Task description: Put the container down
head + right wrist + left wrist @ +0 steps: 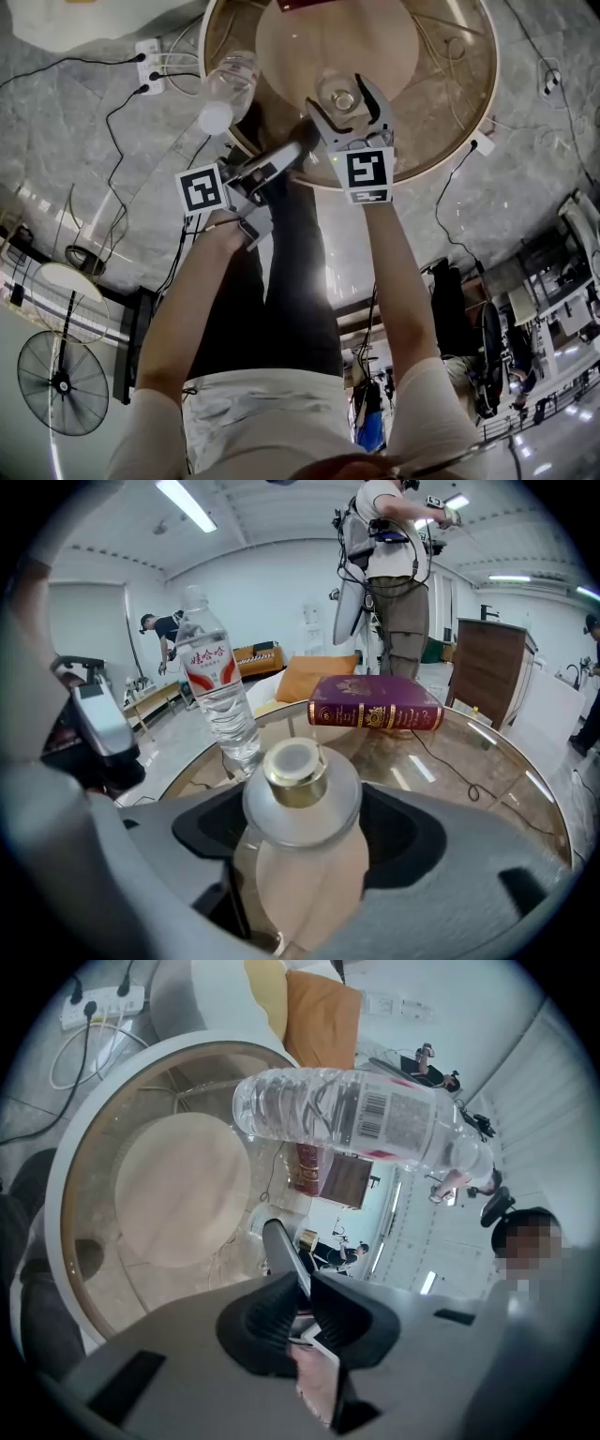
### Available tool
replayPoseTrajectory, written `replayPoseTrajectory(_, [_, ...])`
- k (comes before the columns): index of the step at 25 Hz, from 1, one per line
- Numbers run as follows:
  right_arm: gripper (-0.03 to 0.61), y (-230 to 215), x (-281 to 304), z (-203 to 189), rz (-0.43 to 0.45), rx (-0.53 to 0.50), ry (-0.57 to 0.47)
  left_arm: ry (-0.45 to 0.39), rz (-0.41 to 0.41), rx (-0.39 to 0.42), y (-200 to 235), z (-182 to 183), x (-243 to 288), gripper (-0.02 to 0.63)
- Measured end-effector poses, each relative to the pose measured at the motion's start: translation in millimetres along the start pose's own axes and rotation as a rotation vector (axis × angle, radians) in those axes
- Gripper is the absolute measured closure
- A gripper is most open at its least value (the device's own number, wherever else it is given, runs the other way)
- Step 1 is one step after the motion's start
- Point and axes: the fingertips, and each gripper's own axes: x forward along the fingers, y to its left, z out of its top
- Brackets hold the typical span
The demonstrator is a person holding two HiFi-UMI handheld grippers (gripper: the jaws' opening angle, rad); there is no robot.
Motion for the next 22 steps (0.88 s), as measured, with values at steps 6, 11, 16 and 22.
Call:
replayPoseTrajectory(6, [0.209, 4, -21, 13, 0.007, 0.0, 0.008, -0.009, -0.009, 0.021, -21, -11, -2, 0.571])
replayPoseTrajectory(11, [0.201, 5, -57, 40, 0.017, 0.01, -0.013, -0.023, -0.022, 0.03, -51, -26, -11, 0.571])
replayPoseTrajectory(16, [0.14, 12, -97, 73, 0.046, -0.004, -0.053, -0.042, -0.06, 0.059, -94, -43, -21, 0.571])
replayPoseTrajectory(22, [0.138, 24, -165, 120, 0.034, -0.017, -0.076, -0.048, -0.119, 0.117, -171, -76, -31, 0.571])
